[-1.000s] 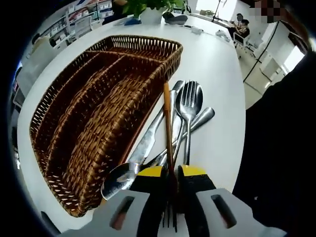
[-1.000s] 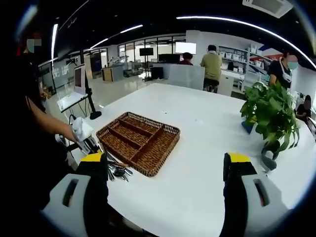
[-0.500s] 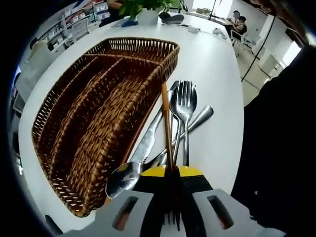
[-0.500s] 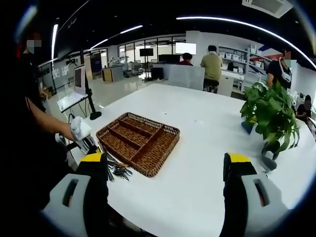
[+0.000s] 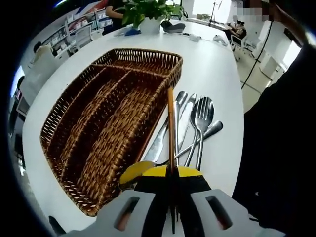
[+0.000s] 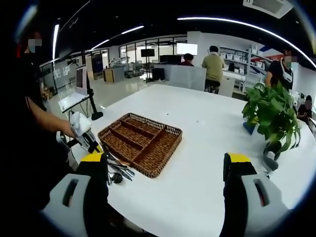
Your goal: Arrange the knives, forks, and spoons in their matching storage slots by inserting each utensil handle-first until every utensil is classified and aligned in the correct compartment
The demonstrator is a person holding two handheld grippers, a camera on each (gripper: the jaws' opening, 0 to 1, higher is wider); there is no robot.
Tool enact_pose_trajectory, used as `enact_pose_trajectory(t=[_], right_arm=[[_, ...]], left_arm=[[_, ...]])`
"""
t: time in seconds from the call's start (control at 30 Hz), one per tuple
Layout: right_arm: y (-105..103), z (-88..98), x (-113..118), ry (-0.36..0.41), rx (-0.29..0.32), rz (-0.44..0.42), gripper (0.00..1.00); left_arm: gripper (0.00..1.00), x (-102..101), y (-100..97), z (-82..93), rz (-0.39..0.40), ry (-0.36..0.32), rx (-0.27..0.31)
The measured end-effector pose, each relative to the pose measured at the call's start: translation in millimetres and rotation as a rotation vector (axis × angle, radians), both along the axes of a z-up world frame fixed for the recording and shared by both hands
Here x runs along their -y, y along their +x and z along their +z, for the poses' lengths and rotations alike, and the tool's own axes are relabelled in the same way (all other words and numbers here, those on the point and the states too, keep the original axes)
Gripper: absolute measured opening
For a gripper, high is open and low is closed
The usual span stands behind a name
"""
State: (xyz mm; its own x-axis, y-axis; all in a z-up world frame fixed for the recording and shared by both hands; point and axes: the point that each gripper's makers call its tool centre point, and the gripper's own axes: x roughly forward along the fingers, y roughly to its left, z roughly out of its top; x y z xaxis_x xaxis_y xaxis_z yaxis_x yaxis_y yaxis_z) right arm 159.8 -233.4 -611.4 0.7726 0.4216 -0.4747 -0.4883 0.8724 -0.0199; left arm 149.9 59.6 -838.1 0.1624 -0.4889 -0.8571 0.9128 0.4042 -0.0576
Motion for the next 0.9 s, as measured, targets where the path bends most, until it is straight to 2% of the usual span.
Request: enact_pose_trajectory(t=[0.27, 0.6, 0.9], right_arm=[[-3.0, -2.2, -4.6, -0.008, -0.003, 0.011, 1.0], [-5.9, -4.2, -14.2, -0.021, -0.005, 0.042, 1.0], [-9.7, -5.3, -24.6, -0.019, -0.007, 0.08, 1.0]], left_arm=[[0.02, -1.6, -1.9, 3.5, -0.013, -0.01, 0.004], [0.02, -1.5, -6.3, 23.1, -0.075, -0.038, -0.007], [0.02, -7.3, -7.1, 42.3, -0.121, -0.024, -0.001]])
